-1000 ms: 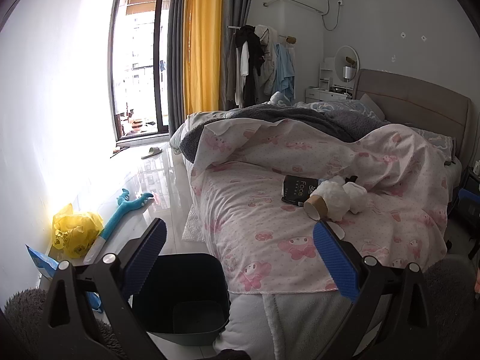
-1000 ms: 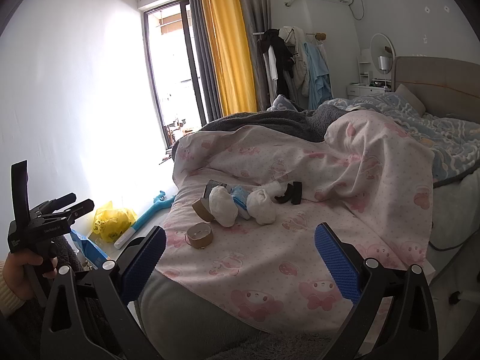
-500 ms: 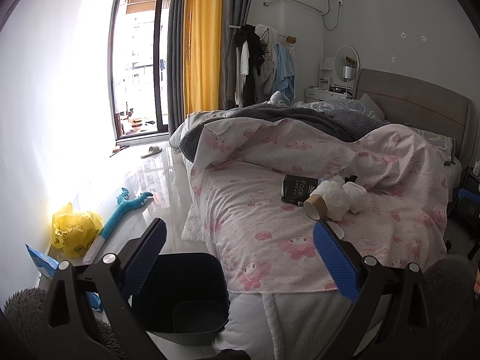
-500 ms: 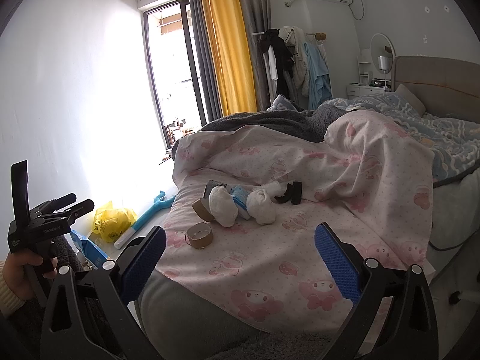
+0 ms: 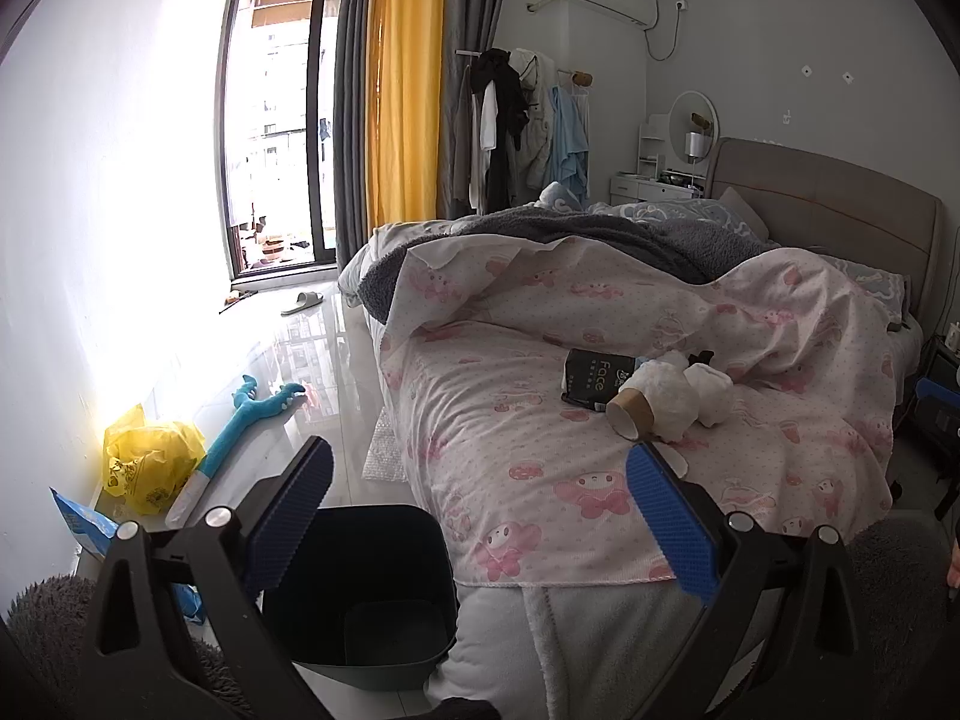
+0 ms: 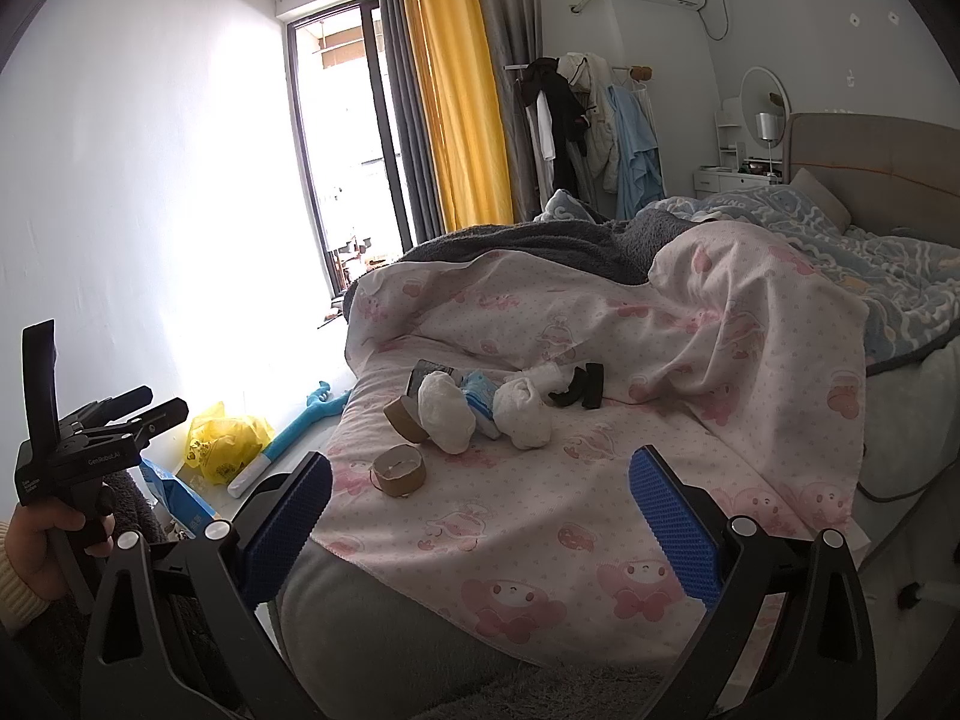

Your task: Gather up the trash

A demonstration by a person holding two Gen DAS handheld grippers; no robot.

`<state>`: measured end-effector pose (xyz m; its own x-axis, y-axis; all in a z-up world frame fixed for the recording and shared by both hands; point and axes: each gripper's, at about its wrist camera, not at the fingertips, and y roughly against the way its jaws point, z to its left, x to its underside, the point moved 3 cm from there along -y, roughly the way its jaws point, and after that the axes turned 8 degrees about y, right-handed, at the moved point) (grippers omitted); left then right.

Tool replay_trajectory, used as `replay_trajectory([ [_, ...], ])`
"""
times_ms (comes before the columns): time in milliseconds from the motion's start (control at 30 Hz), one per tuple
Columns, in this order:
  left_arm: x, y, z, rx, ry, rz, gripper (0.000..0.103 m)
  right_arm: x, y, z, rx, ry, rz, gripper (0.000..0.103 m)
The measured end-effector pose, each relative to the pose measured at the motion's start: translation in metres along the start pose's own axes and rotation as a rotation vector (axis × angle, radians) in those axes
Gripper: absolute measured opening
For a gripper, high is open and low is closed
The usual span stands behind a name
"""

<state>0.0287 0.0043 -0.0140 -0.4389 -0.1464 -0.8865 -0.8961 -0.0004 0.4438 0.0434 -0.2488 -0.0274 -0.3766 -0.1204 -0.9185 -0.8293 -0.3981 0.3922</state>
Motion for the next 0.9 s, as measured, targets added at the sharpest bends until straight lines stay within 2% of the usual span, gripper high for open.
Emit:
replay_trajectory([
  [433,0.003,0.0,-0.006,-0.005,-0.006,-0.004,0.1,0.0,-0.002,0.0,0.005,0.002,0.005,0.1],
  [600,0.002,-0.001,-0.006,-0.002,0.001,-0.006,0.1,0.002,-0.01,0.002,0.015,0.02,0.053,0.1],
  [700,0.001,-0.001,-0.004,-0.004,0.005,-0.012,0.1,0.001,-0.014,0.003,-0.008,0.017,0.063,0.1],
  [900,0.009,-0.015,-0.01,0.033,-0.031,0.029,0.1,-0.006,-0.029,-0.002,-0.03,-0.041,0.058,0.1],
])
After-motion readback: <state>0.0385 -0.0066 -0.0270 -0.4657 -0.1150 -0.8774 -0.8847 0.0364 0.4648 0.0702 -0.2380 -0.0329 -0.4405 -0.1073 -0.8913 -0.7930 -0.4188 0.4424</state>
